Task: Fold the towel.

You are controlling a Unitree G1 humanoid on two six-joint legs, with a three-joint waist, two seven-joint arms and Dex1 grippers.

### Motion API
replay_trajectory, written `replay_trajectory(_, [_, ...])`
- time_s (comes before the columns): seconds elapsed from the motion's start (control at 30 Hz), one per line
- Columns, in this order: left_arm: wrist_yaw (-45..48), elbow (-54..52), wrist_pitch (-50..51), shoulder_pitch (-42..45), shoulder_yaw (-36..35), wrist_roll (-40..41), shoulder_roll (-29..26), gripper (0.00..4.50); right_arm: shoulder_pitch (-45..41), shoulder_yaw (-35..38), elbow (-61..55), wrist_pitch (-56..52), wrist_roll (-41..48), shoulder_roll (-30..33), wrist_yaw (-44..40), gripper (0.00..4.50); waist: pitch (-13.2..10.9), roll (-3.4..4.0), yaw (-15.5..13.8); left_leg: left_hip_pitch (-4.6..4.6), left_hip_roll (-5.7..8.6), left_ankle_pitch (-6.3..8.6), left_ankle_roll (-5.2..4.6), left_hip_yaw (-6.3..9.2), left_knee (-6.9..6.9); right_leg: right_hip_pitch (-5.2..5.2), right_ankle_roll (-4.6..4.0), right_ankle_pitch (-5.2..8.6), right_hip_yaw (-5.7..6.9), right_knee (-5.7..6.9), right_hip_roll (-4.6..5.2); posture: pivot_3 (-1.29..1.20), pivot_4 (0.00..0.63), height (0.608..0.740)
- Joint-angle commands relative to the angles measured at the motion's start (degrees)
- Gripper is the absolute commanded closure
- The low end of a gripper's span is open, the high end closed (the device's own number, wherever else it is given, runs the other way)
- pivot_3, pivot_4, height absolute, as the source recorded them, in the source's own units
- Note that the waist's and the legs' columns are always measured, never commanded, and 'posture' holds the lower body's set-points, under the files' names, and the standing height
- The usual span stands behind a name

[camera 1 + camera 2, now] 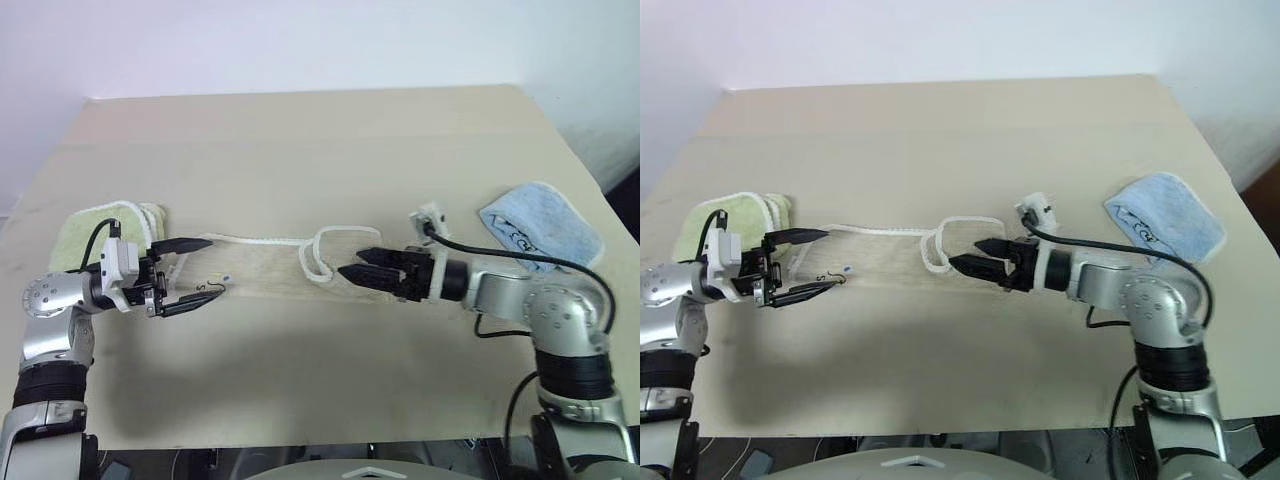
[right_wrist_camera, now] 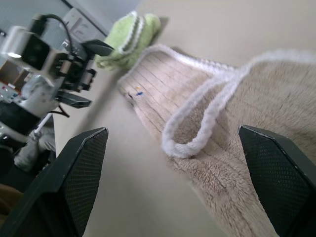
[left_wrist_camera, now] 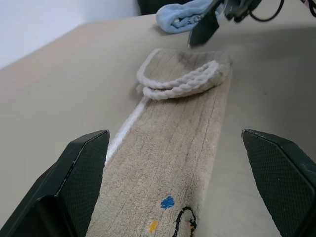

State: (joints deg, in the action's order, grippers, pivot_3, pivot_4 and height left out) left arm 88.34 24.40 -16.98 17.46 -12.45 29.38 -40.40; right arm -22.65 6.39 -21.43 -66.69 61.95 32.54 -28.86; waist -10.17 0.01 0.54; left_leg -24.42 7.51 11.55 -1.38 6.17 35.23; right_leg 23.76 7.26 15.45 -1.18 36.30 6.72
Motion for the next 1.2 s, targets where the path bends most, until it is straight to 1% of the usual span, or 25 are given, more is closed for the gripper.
replay_trajectory(0.03, [-1.44, -1.52, 1.58, 1.58, -0.22, 1.0, 1.05, 0.0, 3.68, 3.19, -5.33, 9.51, -4.97, 5.45, -8.75, 0.02, 0.01, -0.01, -0.05, 0.0, 0.0, 0.0, 0.0, 0.0, 0.0, -0.02, 0.0, 0.0, 0.01, -0.01, 0.01, 0.0, 0.15, 0.728])
replay_trajectory(0.1, [-2.93, -2.64, 3.14, 1.86, 0.4, 0.73, 2.02, 0.0, 5.44, 3.82, -4.85, 14.18, -8.13, 8.03, -12.43, 0.02, 0.01, -0.02, 0.0, 0.01, 0.01, 0.01, -0.01, 0.0, 0.03, -0.1, 0.03, -0.01, 0.1, -0.06, 0.01, 0.0, 0.15, 0.728])
replay_trajectory(0.23, [-5.72, -5.67, 5.93, 1.93, 1.91, 0.05, 4.1, 0.0, 6.27, 4.18, -0.61, 19.54, -12.44, 10.49, -16.61, 0.02, 0.01, -0.04, 0.3, 0.02, -0.01, 0.0, -0.01, -0.03, 0.1, -0.27, 0.06, -0.03, 0.08, -0.02, 0.0, 0.0, 0.15, 0.728])
replay_trajectory(0.33, [-6.42, -7.64, 9.63, 2.42, 3.21, 0.95, 5.03, 0.0, 6.51, 3.43, 1.78, 22.81, -15.45, 11.26, -19.04, 0.6, 0.01, -0.04, 0.18, 0.03, -0.04, 0.0, -0.01, -0.01, 0.11, -0.28, 0.06, -0.03, 0.07, 0.01, -0.02, 0.0, 0.15, 0.728])
replay_trajectory(0.37, [-6.48, -8.18, 11.29, 2.86, 3.72, 1.39, 5.5, 0.0, 6.45, 3.16, 2.48, 23.65, -16.18, 11.28, -19.86, 0.89, 0.01, -0.04, 0.13, 0.03, -0.04, 0.0, -0.01, -0.01, 0.11, -0.28, 0.06, -0.04, 0.07, 0.01, -0.01, 0.0, 0.15, 0.728])
replay_trajectory(0.4, [-6.54, -8.52, 12.41, 3.18, 4.01, 1.63, 5.84, 0.39, 6.36, 2.95, 2.99, 24.28, -16.74, 11.23, -20.52, 1.26, 0.01, -0.04, 0.1, 0.03, -0.03, 0.0, -0.01, -0.01, 0.11, -0.28, 0.06, -0.03, 0.06, 0.01, -0.01, 0.0, 0.15, 0.728])
replay_trajectory(0.43, [-6.86, -8.62, 12.9, 3.72, 4.46, 1.39, 6.45, 0.55, 6.2, 2.49, 3.66, 25.14, -17.69, 11.14, -21.16, 1.56, 0.01, -0.04, 0.08, 0.03, -0.03, 0.0, -0.01, -0.01, 0.11, -0.28, 0.06, -0.04, 0.07, 0.01, -0.01, 0.0, 0.15, 0.728])
replay_trajectory(0.5, [-7.54, -8.75, 13.42, 4.48, 5.06, 0.82, 7.42, 1.25, 5.84, 1.78, 4.7, 26.52, -19.21, 10.9, -22.18, 2.34, 0.01, -0.04, 0.03, 0.03, -0.02, 0.0, -0.01, -0.01, 0.12, -0.29, 0.06, -0.04, 0.08, 0.01, 0.0, 0.0, 0.15, 0.728])
replay_trajectory(0.57, [-8.21, -8.77, 13.64, 5.09, 5.95, -0.27, 8.17, 1.91, 5.08, 1.11, 5.97, 27.4, -20.24, 10.48, -22.73, 2.96, 0.01, -0.04, 0.05, 0.03, -0.02, 0.0, -0.01, -0.01, 0.13, -0.3, 0.06, -0.04, 0.08, 0.0, 0.0, 0.0, 0.15, 0.728])
replay_trajectory(0.6, [-9.38, -8.71, 14.19, 5.58, 6.74, -1.4, 8.54, 2.31, 4.48, 0.62, 6.57, 27.77, -20.69, 10.19, -22.88, 3.38, 0.0, -0.05, 0.04, 0.03, -0.01, 0.0, -0.01, -0.01, 0.13, -0.3, 0.06, -0.04, 0.08, 0.0, 0.0, 0.0, 0.15, 0.728])
replay_trajectory(0.7, [-11.84, -9.32, 15.37, 6.8, 8.47, -2.71, 10.07, 3.36, 2.95, -0.65, 7.43, 28.23, -21.72, 8.75, -22.71, 4.39, 0.0, -0.04, 0.12, 0.03, -0.01, -0.01, 0.0, -0.01, 0.14, -0.3, 0.05, -0.04, 0.08, 0.01, 0.0, 0.0, 0.15, 0.728])
replay_trajectory(0.73, [-12.38, -9.58, 15.58, 7.14, 8.95, -2.93, 10.66, 3.69, 2.5, -1.13, 7.56, 28.36, -22.1, 8.2, -22.54, 4.5, 0.01, -0.04, 0.14, 0.03, -0.02, -0.01, 0.0, -0.01, 0.15, -0.3, 0.05, -0.04, 0.08, 0.01, -0.01, 0.0, 0.15, 0.728])
replay_trajectory(0.8, [-13.5, -9.82, 15.78, 8.0, 10.8, -3.98, 12.5, 4.41, 1.67, -2.45, 7.63, 28.6, -22.89, 6.76, -22.02, 4.5, 0.01, -0.05, 0.06, 0.03, -0.02, -0.01, 0.0, 0.0, 0.14, -0.29, 0.05, -0.04, 0.08, 0.04, -0.01, 0.0, 0.15, 0.728])
replay_trajectory(0.83, [-13.93, -9.74, 15.76, 8.35, 11.61, -4.48, 13.34, 4.47, 1.34, -3.1, 7.73, 28.86, -23.53, 6.09, -21.75, 4.5, 0.0, -0.05, 0.04, 0.03, -0.02, -0.01, 0.01, 0.0, 0.14, -0.3, 0.06, -0.04, 0.08, 0.04, -0.01, 0.0, 0.15, 0.728])
replay_trajectory(1.03, [-18.17, -7.97, 15.21, 11.0, 17.02, -9.84, 18.29, 4.47, -0.58, -7.66, 9.72, 29.2, -27.9, 2.32, -19.54, 4.5, 0.0, -0.07, -0.04, 0.02, 0.03, -0.01, 0.0, 0.02, 0.21, -0.31, 0.09, -0.07, 0.09, 0.05, 0.0, 0.0, 0.15, 0.728])
replay_trajectory(1.2, [-21.21, -5.34, 13.81, 13.39, 19.69, -13.56, 21.36, 4.47, -2.16, -10.76, 13.46, 30.45, -32.29, -0.95, -17.83, 4.5, 0.01, -0.07, 0.08, 0.02, 0.04, -0.01, 0.0, 0.02, 0.36, -0.33, 0.09, -0.07, 0.09, 0.14, -0.03, 0.0, 0.15, 0.728])
